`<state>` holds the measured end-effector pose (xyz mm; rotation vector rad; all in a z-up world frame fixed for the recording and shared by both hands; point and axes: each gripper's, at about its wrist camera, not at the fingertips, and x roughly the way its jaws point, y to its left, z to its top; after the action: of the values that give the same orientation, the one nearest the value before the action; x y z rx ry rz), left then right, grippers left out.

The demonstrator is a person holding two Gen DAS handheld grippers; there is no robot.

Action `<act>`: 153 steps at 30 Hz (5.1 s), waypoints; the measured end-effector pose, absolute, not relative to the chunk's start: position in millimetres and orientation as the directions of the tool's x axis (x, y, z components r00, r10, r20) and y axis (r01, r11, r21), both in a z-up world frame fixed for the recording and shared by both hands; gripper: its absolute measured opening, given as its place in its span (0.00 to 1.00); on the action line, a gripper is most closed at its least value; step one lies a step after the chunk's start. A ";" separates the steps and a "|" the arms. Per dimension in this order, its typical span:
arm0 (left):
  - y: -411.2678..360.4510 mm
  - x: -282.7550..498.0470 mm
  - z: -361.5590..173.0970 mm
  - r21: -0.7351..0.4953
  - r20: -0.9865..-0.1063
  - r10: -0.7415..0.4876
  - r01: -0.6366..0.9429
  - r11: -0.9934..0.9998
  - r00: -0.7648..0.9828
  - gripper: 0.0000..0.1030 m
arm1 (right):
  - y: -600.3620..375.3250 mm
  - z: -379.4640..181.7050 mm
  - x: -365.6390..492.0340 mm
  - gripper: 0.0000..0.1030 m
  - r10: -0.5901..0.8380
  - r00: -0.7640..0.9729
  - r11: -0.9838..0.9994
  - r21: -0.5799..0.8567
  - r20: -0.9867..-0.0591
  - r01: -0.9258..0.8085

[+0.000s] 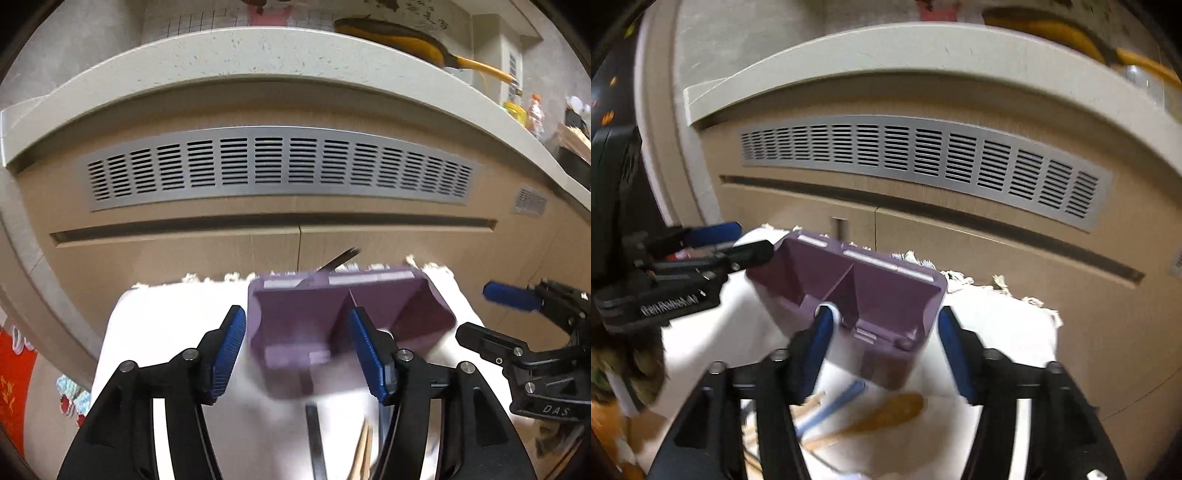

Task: Organize utensils

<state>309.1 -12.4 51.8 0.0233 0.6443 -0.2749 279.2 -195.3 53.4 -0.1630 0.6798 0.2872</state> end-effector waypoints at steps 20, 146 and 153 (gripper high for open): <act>41.6 187.5 -37.2 -0.072 -0.741 -0.163 0.164 0.984 0.651 0.59 | -154.7 -37.1 173.6 0.86 0.257 0.565 0.931 0.043 -0.784 -0.363; 18.1 154.1 5.9 -0.281 -0.630 -0.418 0.310 0.908 0.654 0.07 | -183.6 -9.7 165.8 0.06 0.259 0.563 0.948 0.096 -0.785 -0.302; 5.6 150.2 101.9 -0.217 -0.440 -0.477 0.425 0.879 0.761 0.07 | -191.8 96.1 148.8 0.06 0.322 0.747 0.939 0.099 -0.581 -0.328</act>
<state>150.2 5.6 101.9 -0.1066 0.5069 -0.4916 148.8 -191.8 96.1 -0.0101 0.6338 0.3557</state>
